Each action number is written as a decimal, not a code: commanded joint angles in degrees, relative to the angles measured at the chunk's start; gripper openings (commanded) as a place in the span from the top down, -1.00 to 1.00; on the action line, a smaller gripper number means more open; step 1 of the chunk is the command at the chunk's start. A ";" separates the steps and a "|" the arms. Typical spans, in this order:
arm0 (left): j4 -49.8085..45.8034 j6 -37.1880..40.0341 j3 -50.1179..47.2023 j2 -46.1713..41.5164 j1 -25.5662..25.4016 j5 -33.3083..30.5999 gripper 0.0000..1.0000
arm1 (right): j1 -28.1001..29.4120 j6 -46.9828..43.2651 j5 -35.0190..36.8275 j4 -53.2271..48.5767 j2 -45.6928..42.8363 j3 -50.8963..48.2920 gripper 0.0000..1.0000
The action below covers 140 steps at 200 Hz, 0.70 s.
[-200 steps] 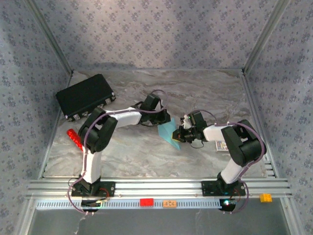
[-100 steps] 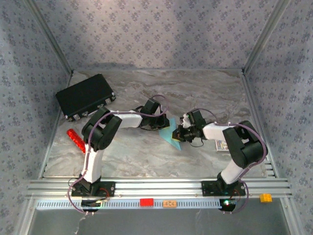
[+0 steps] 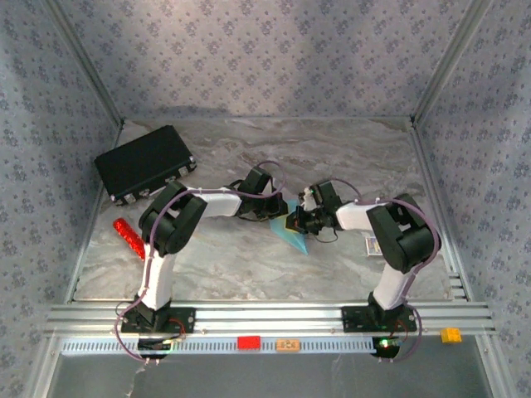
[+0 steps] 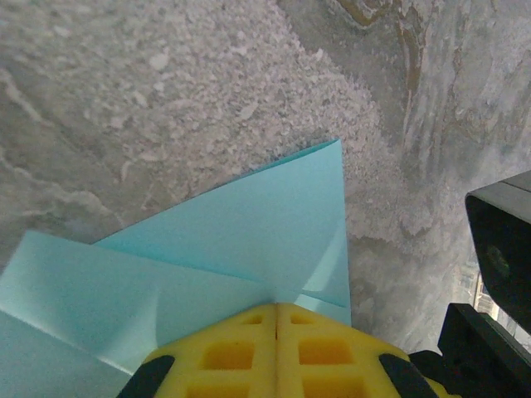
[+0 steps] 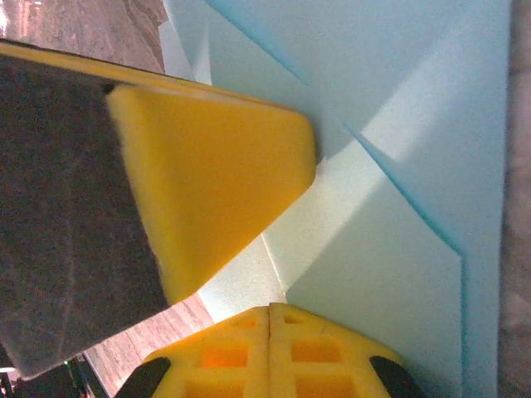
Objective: Fold a paper plane with a square sheet of paper (pick it up from the middle)
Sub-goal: Fourth fold the wing at the center of the table.
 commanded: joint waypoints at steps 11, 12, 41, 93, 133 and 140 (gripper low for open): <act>-2.71 1.07 -1.80 2.34 0.74 -1.96 0.90 | -0.37 -0.27 0.37 -4.41 -3.99 -6.20 0.97; -2.75 1.07 -1.85 2.36 0.76 -1.91 0.90 | -0.40 -0.29 0.37 -4.45 -4.11 -6.34 0.97; -2.54 1.07 -2.16 2.46 0.94 -1.95 0.90 | -0.86 -1.47 1.63 -6.84 -8.09 -9.74 0.95; -2.18 0.81 -1.89 2.92 0.90 -1.52 0.90 | -2.66 -2.07 2.13 -9.39 -15.43 -14.27 0.94; -1.76 0.81 -2.42 2.48 0.92 -1.43 0.90 | -2.55 -0.97 0.54 -9.73 -19.08 -14.39 0.94; -1.76 0.81 -2.42 2.46 0.92 -1.43 0.90 | -2.42 -0.72 0.54 -9.98 -20.25 -13.70 0.94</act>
